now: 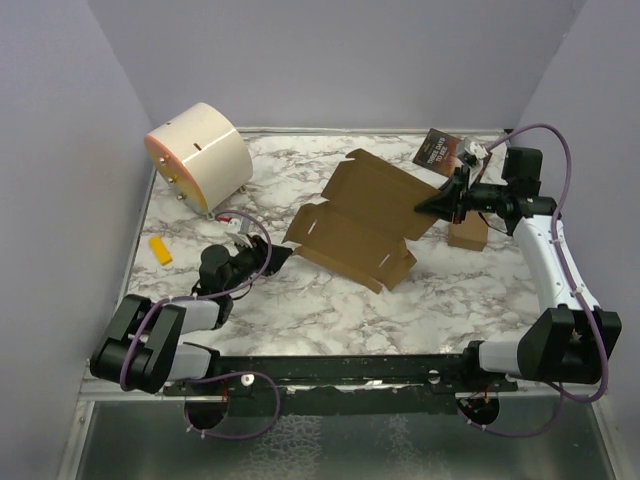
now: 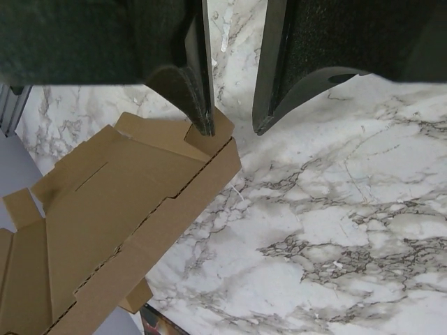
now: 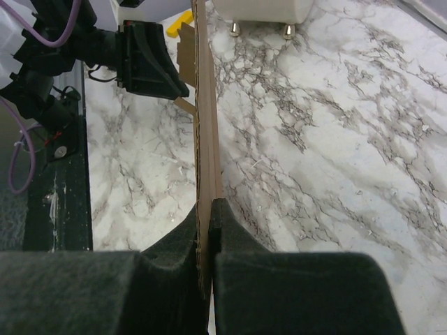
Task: Fold the paper box
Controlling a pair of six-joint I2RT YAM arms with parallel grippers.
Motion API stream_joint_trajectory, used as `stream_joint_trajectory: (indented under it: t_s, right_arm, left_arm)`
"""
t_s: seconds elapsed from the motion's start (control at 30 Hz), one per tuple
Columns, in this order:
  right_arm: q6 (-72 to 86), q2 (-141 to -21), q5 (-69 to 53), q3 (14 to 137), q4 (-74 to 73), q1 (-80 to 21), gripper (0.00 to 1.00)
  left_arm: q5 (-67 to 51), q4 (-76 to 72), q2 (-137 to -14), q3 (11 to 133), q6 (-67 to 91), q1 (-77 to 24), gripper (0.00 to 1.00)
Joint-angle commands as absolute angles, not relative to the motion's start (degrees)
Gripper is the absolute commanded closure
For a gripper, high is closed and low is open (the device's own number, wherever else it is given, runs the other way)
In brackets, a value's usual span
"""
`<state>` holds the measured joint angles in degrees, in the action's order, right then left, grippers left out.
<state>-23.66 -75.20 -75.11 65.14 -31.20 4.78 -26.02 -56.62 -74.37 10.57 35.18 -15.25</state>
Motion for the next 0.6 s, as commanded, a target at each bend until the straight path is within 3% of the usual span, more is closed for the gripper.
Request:
stream_joint_trajectory:
  t_s: [0.0,0.57]
  right_arm:
    - [-22.98,-75.16,-78.11,64.59,-29.70,5.25,0.99]
    - [-22.94,-75.62,-80.49,64.66,-29.88,5.27,0.99]
  left_arm:
    - [-27.83,-65.83,-76.22,9.85,32.68,-15.42,0.68]
    - [-29.51,-74.30,-83.92,8.72,25.33,-16.81,0.67]
